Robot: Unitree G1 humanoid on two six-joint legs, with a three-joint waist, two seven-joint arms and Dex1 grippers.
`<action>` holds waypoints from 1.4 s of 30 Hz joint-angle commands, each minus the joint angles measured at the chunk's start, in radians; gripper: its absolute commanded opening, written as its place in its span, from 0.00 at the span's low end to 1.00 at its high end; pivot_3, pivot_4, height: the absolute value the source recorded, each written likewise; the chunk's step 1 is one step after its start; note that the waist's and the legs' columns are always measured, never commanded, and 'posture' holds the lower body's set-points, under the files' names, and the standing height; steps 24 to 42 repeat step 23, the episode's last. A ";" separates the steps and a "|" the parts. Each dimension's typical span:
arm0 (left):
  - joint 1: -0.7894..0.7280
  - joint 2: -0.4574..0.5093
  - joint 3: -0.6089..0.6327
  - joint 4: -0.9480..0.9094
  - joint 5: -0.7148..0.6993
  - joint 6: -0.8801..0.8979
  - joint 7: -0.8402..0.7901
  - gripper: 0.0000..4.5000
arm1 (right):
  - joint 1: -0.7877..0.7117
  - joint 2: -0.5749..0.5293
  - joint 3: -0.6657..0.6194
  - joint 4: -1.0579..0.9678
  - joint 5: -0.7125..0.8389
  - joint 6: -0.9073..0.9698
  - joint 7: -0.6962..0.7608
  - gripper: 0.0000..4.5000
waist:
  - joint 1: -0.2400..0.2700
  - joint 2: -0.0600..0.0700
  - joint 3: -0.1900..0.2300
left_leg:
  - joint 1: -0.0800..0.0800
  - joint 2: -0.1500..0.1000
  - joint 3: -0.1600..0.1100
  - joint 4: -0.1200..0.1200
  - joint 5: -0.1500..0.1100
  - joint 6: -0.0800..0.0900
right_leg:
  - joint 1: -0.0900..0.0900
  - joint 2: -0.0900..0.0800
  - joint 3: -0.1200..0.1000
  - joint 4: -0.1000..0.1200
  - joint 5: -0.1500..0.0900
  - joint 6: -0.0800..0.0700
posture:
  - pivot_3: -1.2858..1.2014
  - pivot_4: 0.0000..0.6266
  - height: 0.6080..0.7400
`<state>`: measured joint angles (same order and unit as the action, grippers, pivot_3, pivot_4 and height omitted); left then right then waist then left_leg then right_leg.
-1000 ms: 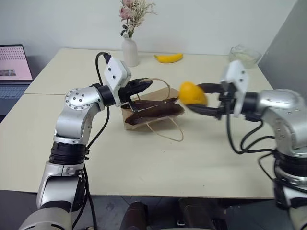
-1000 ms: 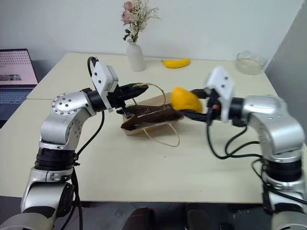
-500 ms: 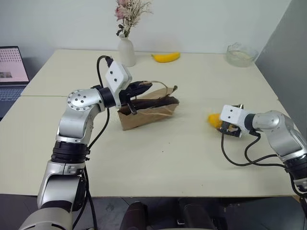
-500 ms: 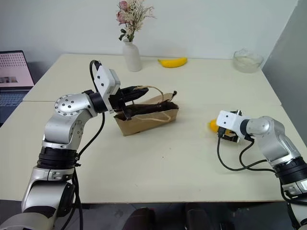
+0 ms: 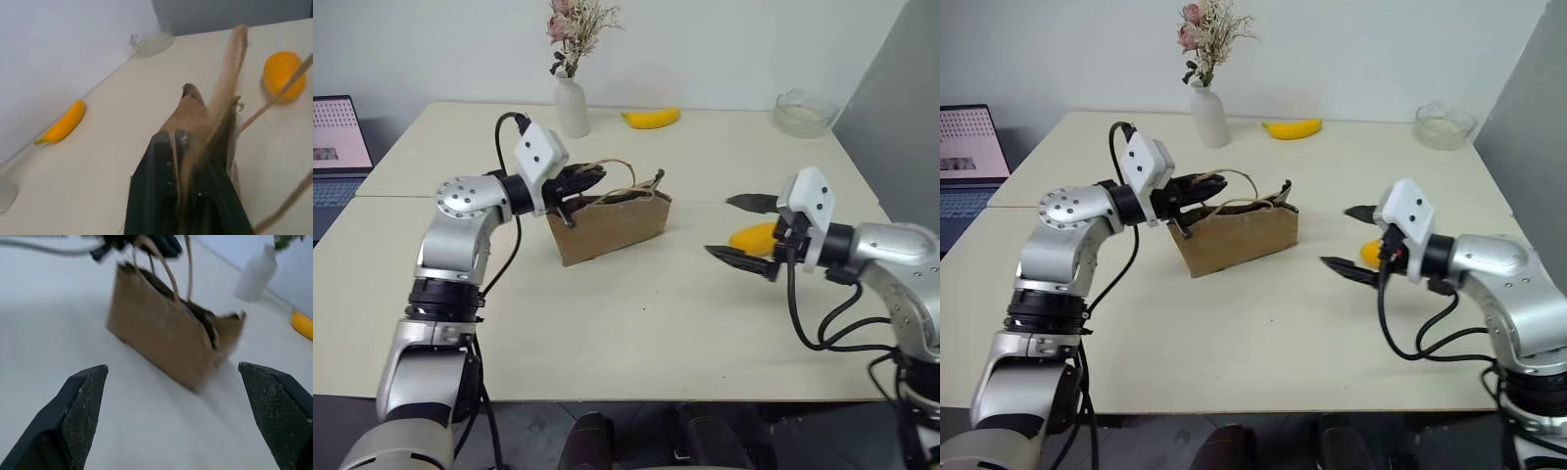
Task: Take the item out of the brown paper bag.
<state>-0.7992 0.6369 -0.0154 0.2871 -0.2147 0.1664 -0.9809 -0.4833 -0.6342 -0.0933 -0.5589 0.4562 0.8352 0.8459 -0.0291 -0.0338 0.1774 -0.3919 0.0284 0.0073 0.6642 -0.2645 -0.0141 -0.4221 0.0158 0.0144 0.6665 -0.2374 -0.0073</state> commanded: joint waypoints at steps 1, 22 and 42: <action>-0.042 0.031 0.005 0.020 0.015 -0.034 -0.035 0.34 | -0.052 0.029 -0.002 -0.039 0.036 0.026 -0.078 1.00 | 0.001 0.000 0.000 | 0.000 -0.001 0.001 0.000 0.000 0.000 | 0.000 -0.001 0.001 -0.001 0.000 0.000 | 0.52 0.24 1.00; 0.629 -0.033 0.372 -0.710 -0.043 0.290 0.450 0.85 | 0.083 0.249 0.101 0.087 -0.081 -0.276 -0.300 1.00 | 0.000 -0.001 -0.001 | -0.001 0.001 0.003 -0.001 0.000 0.000 | 0.000 -0.003 0.002 -0.003 0.000 0.001 | 0.52 0.24 1.00; 0.681 -0.059 0.371 -0.748 -0.049 0.289 0.464 0.85 | 0.105 0.268 0.106 0.092 -0.093 -0.302 -0.315 1.00 | 0.000 -0.001 -0.001 | -0.002 0.001 0.003 -0.001 0.000 0.000 | 0.000 -0.004 0.002 -0.003 0.000 0.000 | 0.52 0.24 1.00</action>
